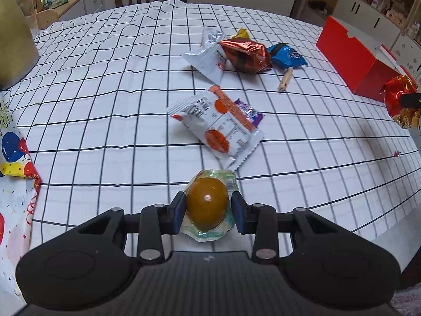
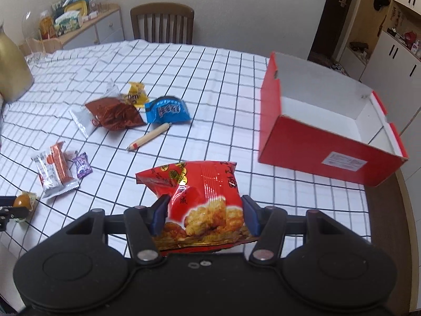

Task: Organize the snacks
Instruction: 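Carry the egg and red chip bag with both grippers over the red box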

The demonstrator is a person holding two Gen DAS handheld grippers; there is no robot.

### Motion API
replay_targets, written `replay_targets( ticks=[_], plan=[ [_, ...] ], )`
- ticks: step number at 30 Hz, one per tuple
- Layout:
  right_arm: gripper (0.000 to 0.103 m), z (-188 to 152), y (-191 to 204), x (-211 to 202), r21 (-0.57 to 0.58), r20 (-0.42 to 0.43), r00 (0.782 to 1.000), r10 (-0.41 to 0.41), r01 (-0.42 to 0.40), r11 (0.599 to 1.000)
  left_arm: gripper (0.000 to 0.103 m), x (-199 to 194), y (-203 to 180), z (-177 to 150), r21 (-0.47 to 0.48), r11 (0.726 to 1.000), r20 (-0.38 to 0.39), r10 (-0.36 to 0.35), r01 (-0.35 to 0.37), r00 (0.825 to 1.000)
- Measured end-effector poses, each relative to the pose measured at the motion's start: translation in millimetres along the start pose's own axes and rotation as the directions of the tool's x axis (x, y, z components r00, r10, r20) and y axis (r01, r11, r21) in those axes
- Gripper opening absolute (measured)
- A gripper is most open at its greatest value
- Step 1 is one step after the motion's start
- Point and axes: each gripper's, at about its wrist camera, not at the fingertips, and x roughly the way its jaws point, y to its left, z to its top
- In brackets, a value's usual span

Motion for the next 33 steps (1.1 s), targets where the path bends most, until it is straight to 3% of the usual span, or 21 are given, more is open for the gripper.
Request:
replay_targets(
  ticks=[7,20,33],
  plan=[
    [0.057,7.0,-35.8,-18.5,-0.001,0.03,0.999,0.031,-0.031,1.0,0.036,-14.2,-49.3,19.9,-0.024,1.0,0.047,-0.004,0.006,0.999],
    [0.057,31.4,-122.4,-23.3,-0.04,0.078,0.995,0.069,-0.066,0.997,0.036,-13.8,-176.9,101.3,0.037,0.997,0.124,-0.067,0.063,0.99],
    [0.057,56.8,-201.3,-4.4,-0.029,0.111,0.993,0.048,-0.045,0.999,0.036,9.0,-275.8,174.7,0.105,0.988,0.126,-0.128,0.115,0.984]
  ],
)
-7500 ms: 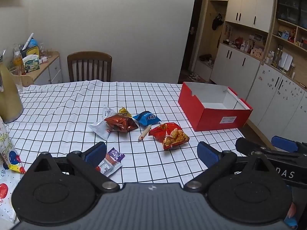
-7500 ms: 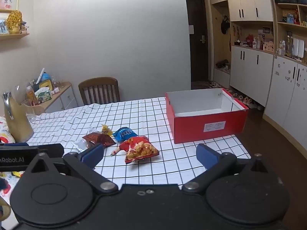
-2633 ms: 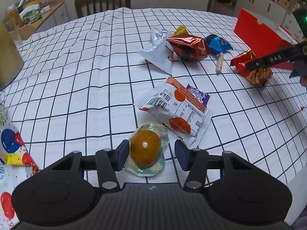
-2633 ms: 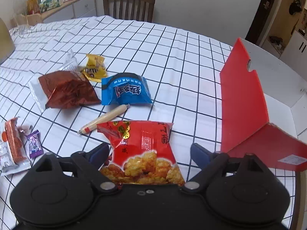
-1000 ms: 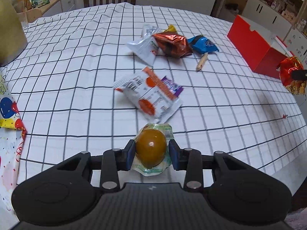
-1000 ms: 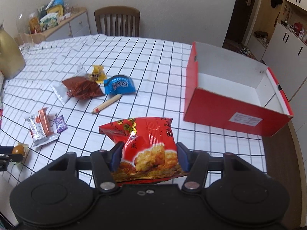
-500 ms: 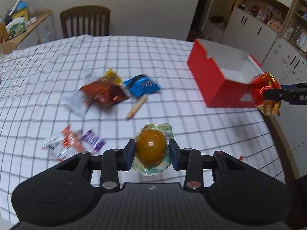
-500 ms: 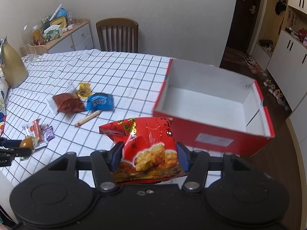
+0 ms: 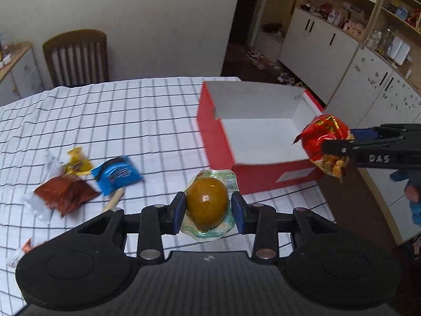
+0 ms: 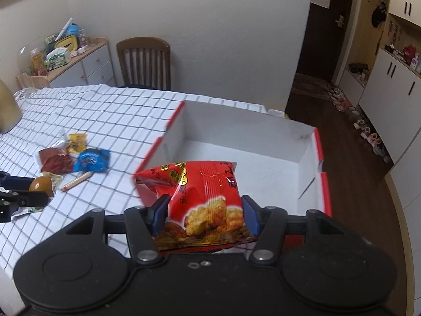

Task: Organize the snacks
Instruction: 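Carry the egg and red chip bag with both grippers over the red box, then lower the egg and chip bag into the box and open both grippers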

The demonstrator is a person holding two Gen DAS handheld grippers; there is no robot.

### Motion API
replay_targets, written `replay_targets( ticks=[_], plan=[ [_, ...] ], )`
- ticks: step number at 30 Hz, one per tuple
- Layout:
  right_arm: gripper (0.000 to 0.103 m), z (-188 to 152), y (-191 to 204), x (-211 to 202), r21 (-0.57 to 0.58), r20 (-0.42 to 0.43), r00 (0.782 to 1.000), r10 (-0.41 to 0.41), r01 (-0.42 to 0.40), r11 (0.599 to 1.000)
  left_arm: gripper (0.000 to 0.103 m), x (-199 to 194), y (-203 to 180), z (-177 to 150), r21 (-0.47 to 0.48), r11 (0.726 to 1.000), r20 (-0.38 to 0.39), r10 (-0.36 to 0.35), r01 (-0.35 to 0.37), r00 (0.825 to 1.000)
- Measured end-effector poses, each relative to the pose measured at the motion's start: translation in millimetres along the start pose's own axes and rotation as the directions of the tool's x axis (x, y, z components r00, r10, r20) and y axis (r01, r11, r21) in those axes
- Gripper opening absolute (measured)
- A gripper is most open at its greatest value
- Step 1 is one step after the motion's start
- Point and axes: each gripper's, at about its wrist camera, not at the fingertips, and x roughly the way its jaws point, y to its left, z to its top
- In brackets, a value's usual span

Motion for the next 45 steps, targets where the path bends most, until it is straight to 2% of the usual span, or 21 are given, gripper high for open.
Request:
replay_targets(
  ticks=[7,10,16,19,26,29,32,45],
  plan=[
    [0.057,10.0,-35.1,17.1,0.021,0.006,0.999,-0.041,0.041,0.999,0.036,28.1,-43.2,45.1,0.08,0.997,0.028,0.012,-0.014,1.0],
    [0.057,14.4,-48.0,26.0,0.023,0.006,0.998,-0.061,0.06,0.998,0.036,48.7,-55.4,65.3,0.077,0.997,0.005,0.007,-0.008,1.0],
    [0.057,17.3,-64.5,50.0,0.02,-0.02,0.997,-0.074,0.074,0.997,0.037,90.2,-81.0,95.7,0.113,0.993,-0.007,0.048,-0.047,0.999],
    [0.057,18.4,-69.3,62.8,0.009,-0.043,0.996,-0.077,0.078,0.997,0.037,110.7,-90.6,106.3,0.103,0.994,-0.037,0.052,-0.048,0.998],
    [0.057,22.7,-78.3,90.9,0.037,-0.094,0.994,-0.048,0.051,0.998,0.037,158.1,-104.2,122.3,0.119,0.99,-0.102,0.091,-0.079,0.991],
    [0.057,23.3,-76.0,101.0,0.012,-0.118,0.992,-0.04,0.041,0.999,0.037,178.7,-103.2,127.5,0.114,0.99,-0.149,0.103,-0.086,0.984],
    [0.057,22.2,-72.6,108.7,-0.027,-0.149,0.988,-0.039,0.035,0.999,0.037,194.7,-105.3,127.4,0.153,0.982,-0.173,0.138,-0.112,0.975],
    [0.057,18.3,-68.1,129.1,-0.086,-0.219,0.974,-0.059,0.041,0.995,0.037,228.9,-111.9,117.2,0.179,0.975,-0.265,0.175,-0.13,0.948]
  ],
)
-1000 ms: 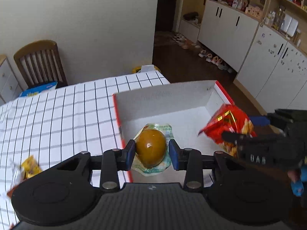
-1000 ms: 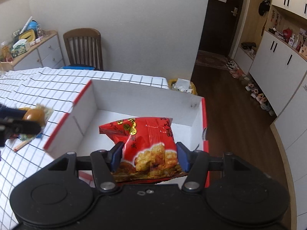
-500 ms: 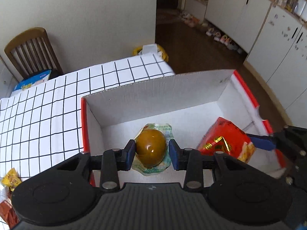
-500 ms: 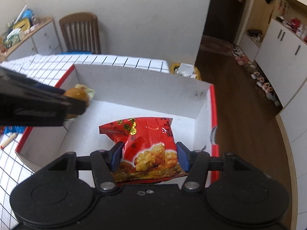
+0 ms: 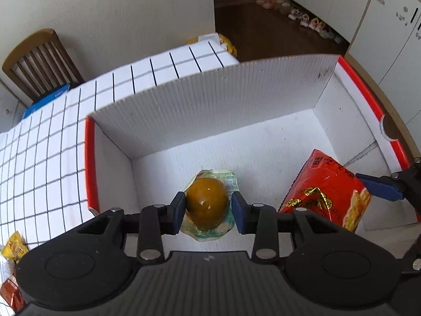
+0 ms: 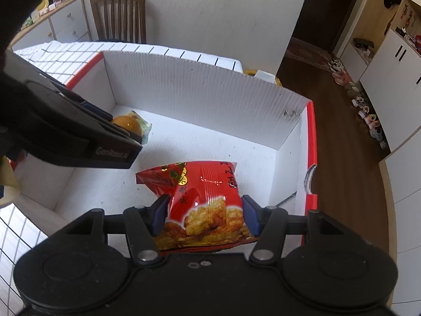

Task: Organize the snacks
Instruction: 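Lower the egg and chip bag into the box and open both grippers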

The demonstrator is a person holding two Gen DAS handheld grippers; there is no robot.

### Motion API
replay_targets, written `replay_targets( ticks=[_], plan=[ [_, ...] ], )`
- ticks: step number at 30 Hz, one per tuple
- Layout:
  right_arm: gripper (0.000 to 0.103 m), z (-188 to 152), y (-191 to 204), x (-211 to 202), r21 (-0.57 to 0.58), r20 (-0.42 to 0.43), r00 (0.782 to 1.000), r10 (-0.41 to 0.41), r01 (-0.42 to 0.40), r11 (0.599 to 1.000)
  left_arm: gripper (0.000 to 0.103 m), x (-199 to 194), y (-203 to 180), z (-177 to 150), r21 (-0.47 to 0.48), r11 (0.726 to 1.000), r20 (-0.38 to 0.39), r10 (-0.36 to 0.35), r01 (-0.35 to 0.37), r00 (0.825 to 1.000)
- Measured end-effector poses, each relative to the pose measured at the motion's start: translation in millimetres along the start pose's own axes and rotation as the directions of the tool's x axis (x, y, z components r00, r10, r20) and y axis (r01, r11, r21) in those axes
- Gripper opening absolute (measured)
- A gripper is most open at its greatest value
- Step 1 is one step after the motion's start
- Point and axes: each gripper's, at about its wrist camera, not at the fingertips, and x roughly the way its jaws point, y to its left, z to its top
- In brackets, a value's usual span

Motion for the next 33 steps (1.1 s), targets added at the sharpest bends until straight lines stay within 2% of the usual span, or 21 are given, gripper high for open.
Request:
replay_targets(
  ticks=[6,10,13,22,33],
  plan=[
    [0.062,-3.1,-0.3,1.0,0.0,0.006,1.0,-0.012,0.012,1.0,0.038,0.0,-1.8,-3.1,0.011,1.0,0.004,0.01,-0.01,1.0],
    [0.064,-3.3,-4.3,-3.7,0.02,0.02,1.0,-0.003,0.003,1.0,0.048,-9.5,1.9,-5.2,-0.016,1.0,0.025,-0.006,0.007,1.0],
    [0.068,-4.8,-6.1,-9.2,0.025,0.025,1.0,0.0,0.0,1.0,0.048,-19.2,5.1,-6.9,-0.024,1.0,0.044,-0.011,0.013,0.999],
    [0.073,-9.9,-7.9,-41.3,0.042,0.079,0.997,0.004,-0.008,0.999,0.048,-63.7,13.0,-24.2,-0.039,0.998,0.127,-0.043,0.048,0.991],
    [0.078,-15.1,-5.3,-85.7,0.08,0.145,0.989,0.015,-0.027,0.996,0.048,-126.1,39.3,-54.4,-0.083,0.99,0.226,-0.094,0.116,0.969]
  ],
)
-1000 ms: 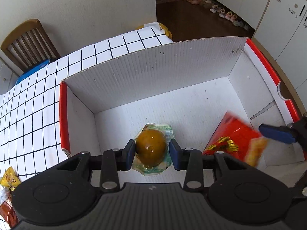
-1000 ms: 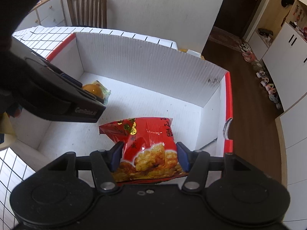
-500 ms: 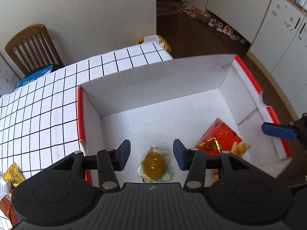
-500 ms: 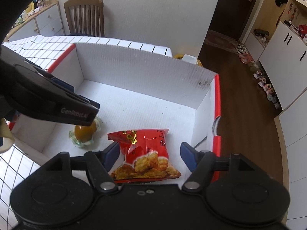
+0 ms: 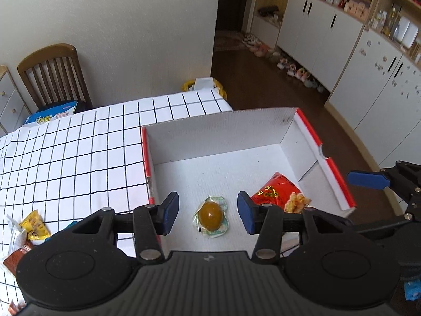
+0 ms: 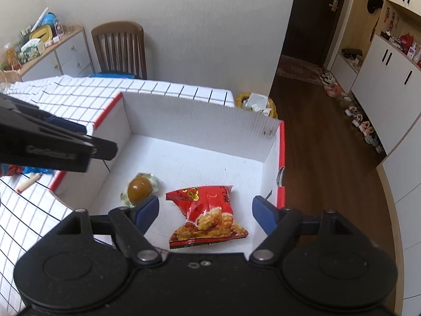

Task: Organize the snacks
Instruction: 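Lower the egg and chip bag into the box and open both grippers, then withdraw both grippers from the box back toward the table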

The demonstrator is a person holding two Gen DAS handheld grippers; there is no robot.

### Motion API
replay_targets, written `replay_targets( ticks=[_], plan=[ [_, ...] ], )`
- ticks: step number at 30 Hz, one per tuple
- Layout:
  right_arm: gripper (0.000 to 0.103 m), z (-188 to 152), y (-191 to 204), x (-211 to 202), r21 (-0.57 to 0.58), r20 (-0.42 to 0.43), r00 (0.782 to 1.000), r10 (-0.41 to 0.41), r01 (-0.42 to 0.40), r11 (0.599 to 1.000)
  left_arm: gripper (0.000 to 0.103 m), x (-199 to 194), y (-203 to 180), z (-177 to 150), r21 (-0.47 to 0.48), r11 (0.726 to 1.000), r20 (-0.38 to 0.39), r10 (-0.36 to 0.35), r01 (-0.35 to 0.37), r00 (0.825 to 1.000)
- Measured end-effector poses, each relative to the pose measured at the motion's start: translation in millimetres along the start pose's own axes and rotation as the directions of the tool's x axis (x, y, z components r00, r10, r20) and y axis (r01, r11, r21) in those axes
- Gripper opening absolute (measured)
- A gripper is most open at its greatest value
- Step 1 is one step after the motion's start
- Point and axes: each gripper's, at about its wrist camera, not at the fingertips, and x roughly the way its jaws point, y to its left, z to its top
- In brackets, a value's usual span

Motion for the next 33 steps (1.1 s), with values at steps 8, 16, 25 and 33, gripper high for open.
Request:
replay_targets(
  ticks=[8,16,25,33],
  plan=[
    [0.083,-0.7,15.2,-36.4,0.02,0.079,0.997,-0.004,0.002,1.0,0.048,-51.1,20.2,-23.1,0.0,1.0,0.086,-0.021,0.021,0.996],
    [0.091,-5.6,42.0,-71.4,0.074,0.154,0.988,-0.003,-0.009,0.997,0.055,-91.5,50.1,-53.3,0.017,0.999,0.144,-0.052,0.05,0.988],
    [0.1,-14.0,90.0,-102.5,0.101,0.235,0.972,0.021,-0.046,0.994,0.063,-128.1,97.6,-91.6,0.034,0.998,0.197,-0.051,0.045,0.979],
    [0.103,-24.2,146.0,-114.2,0.086,0.297,0.953,0.05,-0.079,0.993,0.083,-154.3,145.5,-124.4,0.005,1.0,0.256,-0.012,0.011,0.967]
  ],
)
